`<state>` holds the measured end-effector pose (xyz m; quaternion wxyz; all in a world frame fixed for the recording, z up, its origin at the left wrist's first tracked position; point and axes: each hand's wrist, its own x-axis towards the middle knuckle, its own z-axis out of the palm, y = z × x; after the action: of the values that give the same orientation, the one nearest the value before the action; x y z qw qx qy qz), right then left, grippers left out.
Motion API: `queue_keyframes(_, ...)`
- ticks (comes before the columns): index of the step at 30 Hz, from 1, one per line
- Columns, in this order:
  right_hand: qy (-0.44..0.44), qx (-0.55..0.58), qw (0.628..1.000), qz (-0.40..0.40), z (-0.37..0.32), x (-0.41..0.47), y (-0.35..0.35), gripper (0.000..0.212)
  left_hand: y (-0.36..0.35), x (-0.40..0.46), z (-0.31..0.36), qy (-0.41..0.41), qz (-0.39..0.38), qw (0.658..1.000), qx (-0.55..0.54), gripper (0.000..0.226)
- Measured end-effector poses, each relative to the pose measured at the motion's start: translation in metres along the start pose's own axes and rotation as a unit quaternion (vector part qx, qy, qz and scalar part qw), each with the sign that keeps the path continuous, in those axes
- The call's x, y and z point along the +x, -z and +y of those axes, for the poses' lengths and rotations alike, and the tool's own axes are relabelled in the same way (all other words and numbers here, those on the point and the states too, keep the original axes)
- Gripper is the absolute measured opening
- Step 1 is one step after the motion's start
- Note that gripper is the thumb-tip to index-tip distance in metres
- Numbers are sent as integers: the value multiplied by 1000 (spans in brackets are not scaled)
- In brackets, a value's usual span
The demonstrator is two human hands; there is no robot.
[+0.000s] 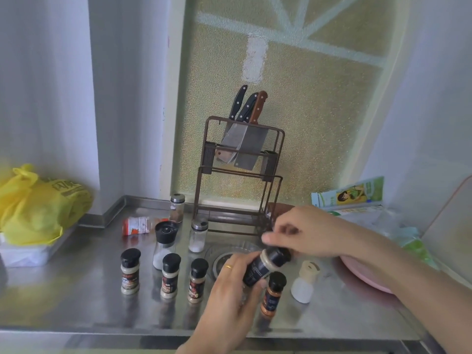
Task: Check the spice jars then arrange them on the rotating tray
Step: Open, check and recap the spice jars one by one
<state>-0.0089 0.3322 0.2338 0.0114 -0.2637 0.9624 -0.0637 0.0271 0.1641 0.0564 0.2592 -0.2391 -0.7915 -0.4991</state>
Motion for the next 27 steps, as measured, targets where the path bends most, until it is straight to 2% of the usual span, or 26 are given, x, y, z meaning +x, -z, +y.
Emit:
queue_keyframes(1,-13,-5,1000,5,2,1,1,48,-2,0,1,-5,-5,1000,4,42)
queue_keyframes(3,-4,39,999,-22,5,-1,4,52,-4,1,1,-1,0,1000,-4,43)
queue_keyframes(5,26,73,996,-39,9,-3,4,43,-4,4,0,8,8,1000,-13,43)
queue_keyframes(7,30,59,998,-14,10,-1,0,32,-6,5,-2,13,9,1000,-7,42)
queue_keyframes(11,19,75,997,28,15,7,-6,25,-10,10,0,32,21,999,10,38)
queue_keyframes(13,11,126,991,48,20,12,-7,21,-12,17,3,49,31,998,0,33)
queue_keyframes(16,-31,291,955,56,27,22,-11,20,-9,32,9,117,2,987,-108,22)
queue_keyframes(19,-76,414,906,39,32,27,-11,31,-5,46,17,186,-30,951,-243,21)
queue_keyframes(22,-83,457,885,26,39,31,-13,29,-6,52,16,214,-26,922,-320,28)
queue_keyframes(27,-64,451,890,30,52,39,-23,18,-10,55,9,201,-25,914,-351,29)
